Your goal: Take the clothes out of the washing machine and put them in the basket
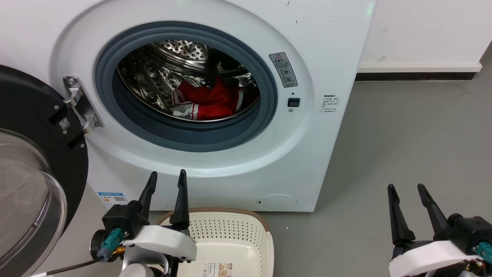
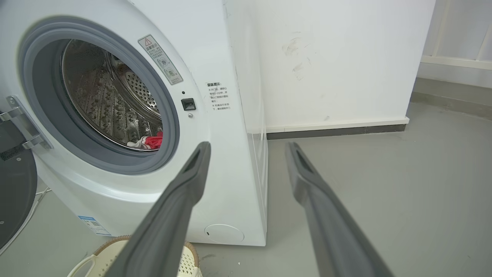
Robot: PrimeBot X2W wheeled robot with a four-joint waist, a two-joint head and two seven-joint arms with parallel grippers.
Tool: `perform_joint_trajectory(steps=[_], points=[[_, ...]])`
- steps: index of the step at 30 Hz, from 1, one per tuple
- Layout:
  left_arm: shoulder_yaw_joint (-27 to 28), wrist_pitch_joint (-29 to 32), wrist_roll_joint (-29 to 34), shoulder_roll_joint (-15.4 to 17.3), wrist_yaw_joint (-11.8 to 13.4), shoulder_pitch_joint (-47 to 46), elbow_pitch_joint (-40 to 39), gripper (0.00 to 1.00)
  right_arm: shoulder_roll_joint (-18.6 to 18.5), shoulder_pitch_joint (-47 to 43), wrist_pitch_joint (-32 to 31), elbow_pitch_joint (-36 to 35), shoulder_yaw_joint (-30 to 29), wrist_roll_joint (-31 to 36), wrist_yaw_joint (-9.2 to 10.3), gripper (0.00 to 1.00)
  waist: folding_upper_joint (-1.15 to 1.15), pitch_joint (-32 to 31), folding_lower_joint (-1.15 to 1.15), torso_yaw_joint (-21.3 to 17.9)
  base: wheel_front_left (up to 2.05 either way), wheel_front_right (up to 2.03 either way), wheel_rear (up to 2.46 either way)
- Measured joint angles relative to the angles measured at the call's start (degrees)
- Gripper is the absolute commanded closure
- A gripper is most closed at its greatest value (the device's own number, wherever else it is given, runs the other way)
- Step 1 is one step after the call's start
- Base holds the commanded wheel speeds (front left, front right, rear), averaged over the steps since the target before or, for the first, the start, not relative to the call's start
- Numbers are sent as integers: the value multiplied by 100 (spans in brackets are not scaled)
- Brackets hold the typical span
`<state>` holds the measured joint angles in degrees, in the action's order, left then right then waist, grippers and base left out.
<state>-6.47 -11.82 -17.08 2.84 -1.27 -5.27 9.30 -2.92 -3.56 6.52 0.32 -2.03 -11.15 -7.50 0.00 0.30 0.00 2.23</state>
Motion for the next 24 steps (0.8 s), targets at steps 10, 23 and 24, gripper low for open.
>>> perform_joint_trajectory(steps=[10, 23, 24], points=[[-54, -115, 536, 1, 53, -7, 63, 0, 0, -7, 36, -24, -51, 452, 0, 0, 0, 12, 0, 27, 0, 0, 0], [-96, -253, 1085, 1, 130, -61, 154, 0, 0, -29, 110, -37, -57, 965, 0, 0, 0, 13, 0, 58, 0, 0, 0], [-102, -258, 1112, 1, 133, -68, 157, 0, 0, -30, 110, -37, -57, 983, -1, 0, 0, 12, 0, 62, 0, 0, 0]])
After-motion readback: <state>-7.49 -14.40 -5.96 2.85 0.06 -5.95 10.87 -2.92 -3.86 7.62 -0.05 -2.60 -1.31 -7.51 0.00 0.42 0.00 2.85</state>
